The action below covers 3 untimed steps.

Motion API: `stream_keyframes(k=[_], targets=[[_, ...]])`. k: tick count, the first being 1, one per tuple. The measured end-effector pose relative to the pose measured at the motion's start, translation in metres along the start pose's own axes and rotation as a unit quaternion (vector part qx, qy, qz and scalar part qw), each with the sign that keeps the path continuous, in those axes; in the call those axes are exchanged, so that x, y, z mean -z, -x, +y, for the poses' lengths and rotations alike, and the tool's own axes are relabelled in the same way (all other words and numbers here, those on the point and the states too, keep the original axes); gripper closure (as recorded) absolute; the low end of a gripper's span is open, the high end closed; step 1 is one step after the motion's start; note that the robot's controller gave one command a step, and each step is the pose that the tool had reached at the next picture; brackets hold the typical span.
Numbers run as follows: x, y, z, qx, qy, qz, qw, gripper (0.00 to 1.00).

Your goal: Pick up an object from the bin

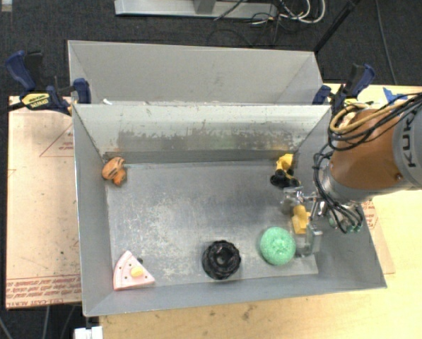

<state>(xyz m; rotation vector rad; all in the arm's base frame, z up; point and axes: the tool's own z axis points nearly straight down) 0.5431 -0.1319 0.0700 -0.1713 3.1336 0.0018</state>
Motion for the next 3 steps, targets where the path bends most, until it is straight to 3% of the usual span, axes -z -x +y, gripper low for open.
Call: stream_keyframes(k=[1, 2, 3], targets=[[0.0, -0.043, 0.085, 0.134, 0.001, 0.001, 0.991, 1.0], [0.0, -0.043, 0.085, 0.134, 0.0, 0.001, 0.991, 1.0], [0.046, -0.041, 0.109, 0.14, 0.001, 0.004, 0.9901, 1.0]])
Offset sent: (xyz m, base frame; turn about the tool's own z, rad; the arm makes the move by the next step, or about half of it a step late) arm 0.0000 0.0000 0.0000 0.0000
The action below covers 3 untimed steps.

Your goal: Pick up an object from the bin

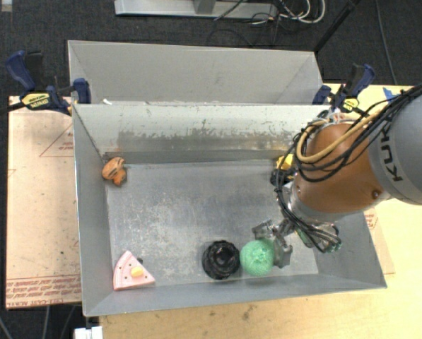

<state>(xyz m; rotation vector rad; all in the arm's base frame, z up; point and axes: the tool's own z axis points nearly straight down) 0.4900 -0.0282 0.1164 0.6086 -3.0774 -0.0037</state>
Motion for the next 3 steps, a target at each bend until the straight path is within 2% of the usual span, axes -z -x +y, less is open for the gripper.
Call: stream_keyframes(k=[1, 2, 3], targets=[[0.005, 0.001, -0.01, 0.006, -0.003, -0.0067, 1.0, 1.0], [0.046, 0.016, -0.017, 0.012, 0.0, -0.0002, 0.9999, 1.0], [0.109, 0.021, -0.027, 0.007, -0.001, -0.002, 1.0, 1.0]])
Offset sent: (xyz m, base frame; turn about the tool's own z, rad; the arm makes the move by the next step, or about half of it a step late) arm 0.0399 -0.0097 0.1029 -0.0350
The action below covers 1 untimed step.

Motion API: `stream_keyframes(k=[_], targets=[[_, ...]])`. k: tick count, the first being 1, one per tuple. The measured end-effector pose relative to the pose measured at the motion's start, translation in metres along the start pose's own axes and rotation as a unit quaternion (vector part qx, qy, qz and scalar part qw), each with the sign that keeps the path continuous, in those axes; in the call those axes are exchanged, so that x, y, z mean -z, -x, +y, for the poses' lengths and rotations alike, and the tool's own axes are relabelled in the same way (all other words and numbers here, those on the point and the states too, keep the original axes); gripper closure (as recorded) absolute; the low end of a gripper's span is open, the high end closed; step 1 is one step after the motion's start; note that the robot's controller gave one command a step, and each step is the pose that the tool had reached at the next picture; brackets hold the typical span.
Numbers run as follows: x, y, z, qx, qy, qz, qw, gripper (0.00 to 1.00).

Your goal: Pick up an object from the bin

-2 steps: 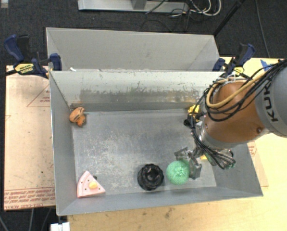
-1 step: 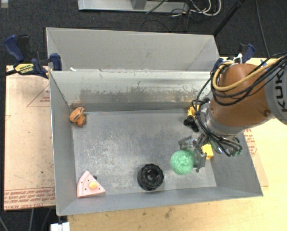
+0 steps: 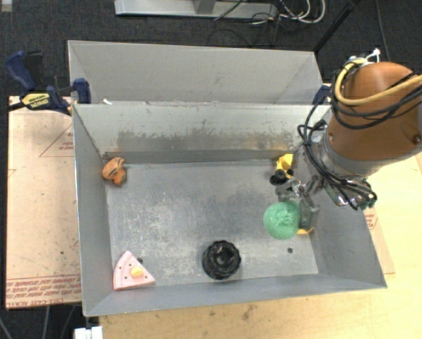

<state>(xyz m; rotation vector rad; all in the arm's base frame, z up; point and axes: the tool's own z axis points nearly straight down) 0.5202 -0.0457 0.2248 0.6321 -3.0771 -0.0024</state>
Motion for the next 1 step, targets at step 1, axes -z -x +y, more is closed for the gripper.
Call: stream_keyframes(k=[1], targets=[[0.0598, 0.0026, 0.0116, 0.002, 0.0, 0.0, 1.0, 1.0]])
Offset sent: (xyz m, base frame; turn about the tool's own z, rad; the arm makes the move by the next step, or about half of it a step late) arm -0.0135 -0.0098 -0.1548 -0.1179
